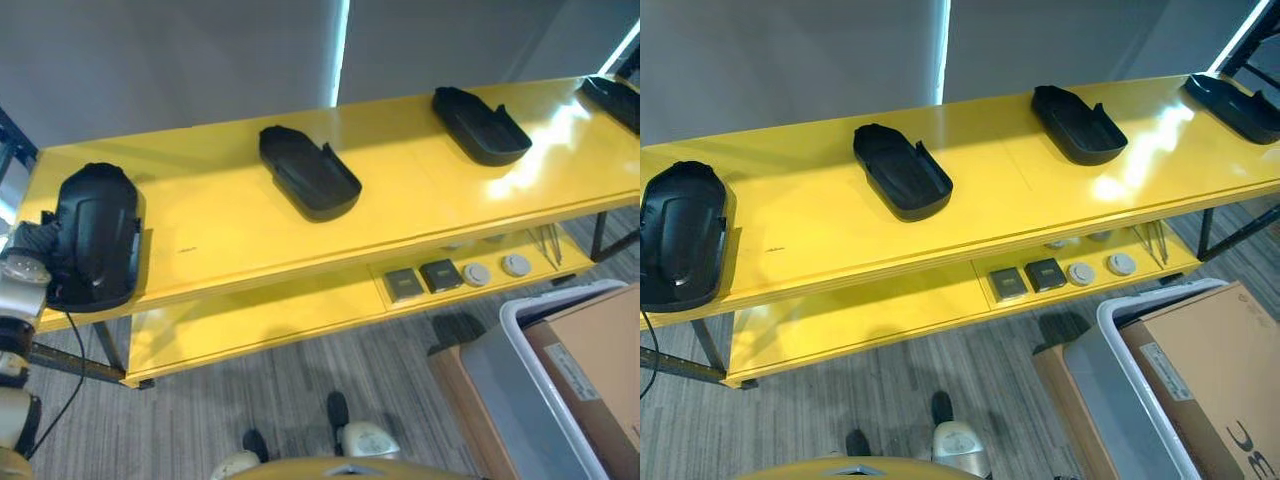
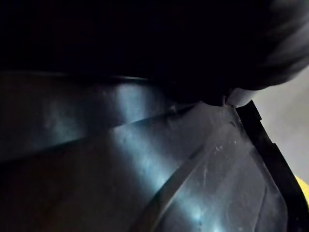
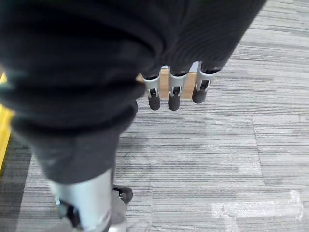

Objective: Move parts from the plastic box to the shelf.

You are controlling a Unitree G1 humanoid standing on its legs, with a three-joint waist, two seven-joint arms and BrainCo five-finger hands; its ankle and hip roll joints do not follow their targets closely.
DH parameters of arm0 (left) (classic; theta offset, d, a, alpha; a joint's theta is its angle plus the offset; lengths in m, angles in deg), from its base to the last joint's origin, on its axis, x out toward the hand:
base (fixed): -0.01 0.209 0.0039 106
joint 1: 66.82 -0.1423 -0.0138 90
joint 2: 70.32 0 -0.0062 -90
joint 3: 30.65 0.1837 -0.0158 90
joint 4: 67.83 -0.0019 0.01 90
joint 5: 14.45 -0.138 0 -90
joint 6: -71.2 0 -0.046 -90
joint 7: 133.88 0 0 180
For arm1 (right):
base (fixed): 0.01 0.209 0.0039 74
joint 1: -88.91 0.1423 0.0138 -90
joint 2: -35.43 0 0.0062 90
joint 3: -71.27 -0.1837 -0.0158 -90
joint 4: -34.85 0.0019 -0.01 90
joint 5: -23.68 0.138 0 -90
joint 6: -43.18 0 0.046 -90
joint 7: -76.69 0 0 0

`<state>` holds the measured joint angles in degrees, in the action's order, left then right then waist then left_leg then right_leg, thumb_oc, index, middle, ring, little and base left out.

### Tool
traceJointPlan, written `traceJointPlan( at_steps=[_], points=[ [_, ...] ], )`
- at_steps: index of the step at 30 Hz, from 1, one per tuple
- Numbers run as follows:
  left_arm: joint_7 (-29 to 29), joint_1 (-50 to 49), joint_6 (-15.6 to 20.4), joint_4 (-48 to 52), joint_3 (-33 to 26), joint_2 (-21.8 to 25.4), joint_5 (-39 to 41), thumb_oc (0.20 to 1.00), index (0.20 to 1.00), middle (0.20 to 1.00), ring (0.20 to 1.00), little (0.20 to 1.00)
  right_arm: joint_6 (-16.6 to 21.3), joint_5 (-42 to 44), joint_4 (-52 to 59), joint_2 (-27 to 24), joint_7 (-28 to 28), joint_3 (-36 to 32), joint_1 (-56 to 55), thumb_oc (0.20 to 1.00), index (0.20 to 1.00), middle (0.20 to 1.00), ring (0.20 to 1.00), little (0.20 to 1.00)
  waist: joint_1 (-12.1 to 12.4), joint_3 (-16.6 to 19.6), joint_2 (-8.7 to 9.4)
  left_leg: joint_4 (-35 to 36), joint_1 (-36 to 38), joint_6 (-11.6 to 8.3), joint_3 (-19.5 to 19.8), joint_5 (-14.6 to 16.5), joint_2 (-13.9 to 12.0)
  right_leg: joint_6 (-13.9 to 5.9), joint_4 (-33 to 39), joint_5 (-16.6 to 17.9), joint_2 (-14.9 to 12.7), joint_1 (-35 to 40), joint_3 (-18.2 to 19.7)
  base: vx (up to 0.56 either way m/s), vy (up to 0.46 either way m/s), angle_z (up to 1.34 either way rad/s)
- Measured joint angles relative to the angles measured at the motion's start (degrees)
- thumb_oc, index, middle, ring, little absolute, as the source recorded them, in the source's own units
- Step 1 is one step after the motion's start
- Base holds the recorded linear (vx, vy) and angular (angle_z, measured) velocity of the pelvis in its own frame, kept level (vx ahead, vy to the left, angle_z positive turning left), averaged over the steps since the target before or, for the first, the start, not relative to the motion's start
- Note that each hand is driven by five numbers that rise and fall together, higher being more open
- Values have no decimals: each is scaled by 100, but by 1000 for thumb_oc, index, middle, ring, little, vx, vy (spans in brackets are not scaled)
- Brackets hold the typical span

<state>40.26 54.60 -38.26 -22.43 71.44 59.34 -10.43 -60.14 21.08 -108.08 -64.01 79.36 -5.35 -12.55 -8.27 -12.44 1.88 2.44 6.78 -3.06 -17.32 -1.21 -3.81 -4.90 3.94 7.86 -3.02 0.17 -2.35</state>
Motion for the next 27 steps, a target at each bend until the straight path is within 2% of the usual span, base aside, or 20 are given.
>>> traceJointPlan(
  at_steps=[1, 2, 4, 6, 7, 9, 11, 14, 15, 16, 17, 22, 27],
  points=[
    [-15, 78, -5, -20, 51, 0, -60, 200, 200, 200, 200, 200, 14, 0, -4, 0, 8, -2, 2, 1000, 1000, 1000, 1000, 1000, -4, -36, 21, -52, -54, 3, 0, 14, -7, 2, -33, -2, 0, -45, 5, -92, -48, 0],
    [-179, 646, -37, -333, 430, 8, -226, 200, 200, 200, 200, 200, 93, 5, -43, -4, 49, 71, 81, 1000, 1000, 1000, 1000, 1000, 30, -263, 103, -403, -364, 17, 15, 115, -49, 14, -206, 5, -6, -275, 27, -183, -84, -1],
    [-341, 978, -79, -501, 480, -7, -306, 200, 200, 200, 200, 200, 152, 33, -57, -2, 49, 147, 174, 1000, 1000, 1000, 1000, 1000, 8, -418, 171, -731, -680, 25, 21, 183, -86, 86, -330, 80, 9, -498, 30, -222, -93, 0],
    [-645, 1820, -218, -668, 890, 36, -454, 200, 200, 200, 200, 200, 237, 235, -218, 1, 49, 337, 509, 1000, 1000, 1000, 1000, 1000, -12, -868, 229, -1574, -1376, 27, 157, 478, -274, 104, -618, 69, 65, -900, 9, -163, -100, 8],
    [-666, 2000, -255, -761, 986, 36, -562, 200, 200, 200, 200, 200, 284, 315, -204, 4, 45, 356, 599, 1000, 1000, 1000, 1000, 1000, -30, -946, 262, -1766, -1547, -10, 165, 579, -339, 98, -637, 64, 101, -1004, 19, -155, -85, 5],
    [-785, 2358, -297, -1014, 1259, 102, -781, 200, 200, 200, 200, 200, 314, 516, -188, 4, 38, 451, 720, 1000, 1000, 1000, 1000, 1000, -79, -1042, 327, -1946, -1786, 7, 226, 610, -398, 123, -628, 73, 143, -1146, 36, -132, -69, -1],
    [-867, 2513, -306, -995, 1304, 237, -885, 200, 200, 200, 200, 200, 309, 569, 19, 8, 39, 452, 749, 1000, 1000, 1000, 1000, 1000, -118, -1144, 398, -1967, -1899, 12, 312, 597, -375, 126, -619, 84, 191, -1235, 165, -65, -59, 0],
    [-883, 2563, -316, -996, 1309, 237, -933, 200, 200, 200, 200, 200, 309, 595, 25, 18, 37, 456, 746, 1000, 1000, 1000, 1000, 1000, -120, -1144, 410, -1967, -1893, 10, 320, 603, -381, 128, -601, 84, 200, -1218, 177, -34, -48, 1],
    [-892, 2598, -342, -996, 1337, 238, -937, 319, 319, 319, 319, 319, 312, 699, 26, 18, 37, 456, 748, 1000, 1000, 1000, 1000, 1000, -110, -1141, 417, -1967, -1891, 4, 322, 606, -378, 140, -602, 117, 201, -1211, 176, -16, -35, 1],
    [-907, 2604, -348, -996, 1337, 238, -938, 567, 567, 567, 567, 567, 313, 707, 28, 18, 38, 455, 749, 1000, 1000, 1000, 1000, 1000, -104, -1139, 419, -1968, -1880, -2, 322, 611, -377, 142, -597, 122, 203, -1197, 177, -7, -35, 1],
    [-967, 2604, -359, -996, 1337, 239, -938, 1000, 1000, 1000, 1000, 1000, 312, 728, 28, 18, 37, 456, 749, 1000, 1000, 1000, 1000, 1000, -101, -1137, 421, -1965, -1868, -5, 324, 610, -377, 146, -583, 124, 207, -1180, 178, 0, 0, 0],
    [-1340, 2618, -422, -995, 1337, 259, -898, 1000, 1000, 1000, 1000, 1000, 312, 792, 31, 31, 33, 457, 750, 1000, 1000, 1000, 1000, 1000, -75, -1093, 463, -1922, -1731, 3, 332, 611, -369, 220, -485, 193, 215, -1013, 177, 0, 0, 0],
    [-1871, 2764, -265, -980, 1270, 302, -401, 1000, 1000, 1000, 1000, 1000, 326, 791, 19, 242, -26, 457, 728, 1000, 1000, 1000, 1000, 1000, -31, -885, 639, -1820, -1540, -3, 308, 611, -359, 219, -420, 189, 210, -842, 187, 24, -6, 0]
  ],
)
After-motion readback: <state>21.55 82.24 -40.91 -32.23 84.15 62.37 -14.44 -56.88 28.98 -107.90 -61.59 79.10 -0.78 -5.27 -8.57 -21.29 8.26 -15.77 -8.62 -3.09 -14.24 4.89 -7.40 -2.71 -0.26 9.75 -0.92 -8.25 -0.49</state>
